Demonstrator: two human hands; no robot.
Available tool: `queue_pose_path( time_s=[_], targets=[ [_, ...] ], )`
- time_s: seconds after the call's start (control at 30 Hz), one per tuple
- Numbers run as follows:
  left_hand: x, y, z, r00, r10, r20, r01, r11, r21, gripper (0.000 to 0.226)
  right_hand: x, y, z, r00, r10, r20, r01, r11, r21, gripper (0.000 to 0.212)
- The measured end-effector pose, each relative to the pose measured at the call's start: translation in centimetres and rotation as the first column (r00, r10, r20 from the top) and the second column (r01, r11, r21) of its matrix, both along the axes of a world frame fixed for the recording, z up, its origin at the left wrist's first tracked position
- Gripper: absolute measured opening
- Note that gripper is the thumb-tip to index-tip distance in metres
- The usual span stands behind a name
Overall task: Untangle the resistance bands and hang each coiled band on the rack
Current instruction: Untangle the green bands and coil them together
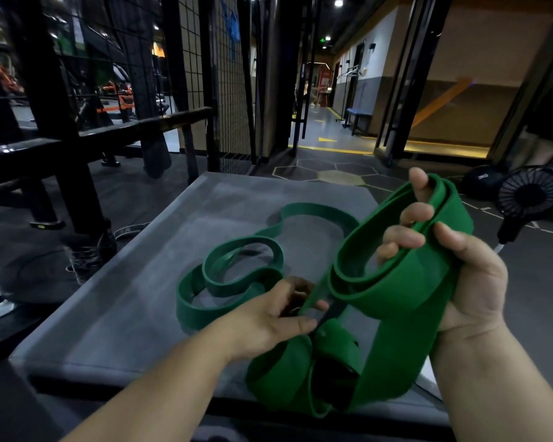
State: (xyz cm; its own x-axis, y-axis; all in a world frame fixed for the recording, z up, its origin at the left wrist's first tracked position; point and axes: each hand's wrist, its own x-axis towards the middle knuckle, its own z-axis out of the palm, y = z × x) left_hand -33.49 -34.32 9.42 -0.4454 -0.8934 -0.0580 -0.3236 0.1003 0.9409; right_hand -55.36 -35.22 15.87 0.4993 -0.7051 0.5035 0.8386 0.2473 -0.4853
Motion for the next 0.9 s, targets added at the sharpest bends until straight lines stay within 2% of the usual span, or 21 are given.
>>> queue_pose_path(
  time_s=[0.1, 0.17, 0.27, 0.33, 0.4, 0.47, 0.53, 0.63, 0.7, 0.8, 0.83, 0.9],
  targets=[
    [-0.3, -0.1, -0.3, 0.959, 0.094, 0.269, -0.068, 0.992, -0.106, 0.034, -0.7, 0.2, 0.4, 0.997, -0.081, -0.005, 0.081, 0.997, 0.003, 0.053],
    [-0.6, -0.2, -0.2, 0.932, 0.184, 0.313, -0.138, 0.977, -0.162, 0.025, -1.2, 0.4, 0.8, 0.987, -0.16, -0.036, 0.16, 0.987, 0.003, 0.052],
    [-0.2, 0.2, 0.8, 0.975, 0.19, 0.114, -0.183, 0.981, -0.067, 0.016, -1.7, 1.0, 1.6, 0.962, -0.264, -0.069, 0.264, 0.964, -0.013, 0.053],
    [0.4, 1.1, 2.5, 0.991, 0.098, -0.094, -0.1, 0.995, -0.02, 0.016, -1.9, 1.0, 1.6, 0.954, -0.294, -0.049, 0.29, 0.954, -0.081, 0.055],
    [1.1, 2.4, 4.8, 0.951, 0.017, -0.308, -0.009, 1.0, 0.027, 0.017, -2.3, 1.4, 2.0, 0.953, -0.304, -0.001, 0.301, 0.945, -0.131, 0.056],
    [1.6, 3.4, 6.8, 0.919, -0.073, -0.388, 0.092, 0.995, 0.032, 0.018, -2.3, 2.0, 2.7, 0.949, -0.312, 0.055, 0.316, 0.938, -0.139, 0.057],
    [1.9, 3.7, 7.5, 0.916, -0.121, -0.384, 0.141, 0.99, 0.025, 0.019, -1.2, 2.6, 3.1, 0.905, -0.421, 0.066, 0.426, 0.898, -0.11, 0.057],
    [0.9, 3.1, 5.8, 0.95, -0.031, -0.311, 0.049, 0.998, 0.051, 0.022, 0.9, 2.8, 3.0, 0.758, -0.645, -0.098, 0.644, 0.764, -0.043, 0.059],
    [0.1, 2.7, 3.9, 0.977, -0.013, -0.212, 0.031, 0.996, 0.08, 0.028, 2.0, 2.5, 2.1, 0.726, -0.658, -0.199, 0.669, 0.743, -0.019, 0.059],
    [-0.3, 2.7, 2.3, 0.982, -0.128, -0.142, 0.152, 0.974, 0.17, 0.03, 2.6, 2.4, 1.3, 0.668, -0.655, -0.354, 0.687, 0.725, -0.045, 0.036],
    [-0.3, 2.8, 2.1, 0.981, -0.153, -0.12, 0.173, 0.969, 0.176, 0.031, 2.5, 2.3, 1.2, 0.637, -0.657, -0.402, 0.694, 0.716, -0.071, 0.039],
    [-0.3, 2.8, 2.0, 0.991, -0.1, -0.092, 0.113, 0.983, 0.147, 0.028, 2.2, 2.2, 0.8, 0.582, -0.656, -0.481, 0.704, 0.702, -0.107, 0.044]
  ],
)
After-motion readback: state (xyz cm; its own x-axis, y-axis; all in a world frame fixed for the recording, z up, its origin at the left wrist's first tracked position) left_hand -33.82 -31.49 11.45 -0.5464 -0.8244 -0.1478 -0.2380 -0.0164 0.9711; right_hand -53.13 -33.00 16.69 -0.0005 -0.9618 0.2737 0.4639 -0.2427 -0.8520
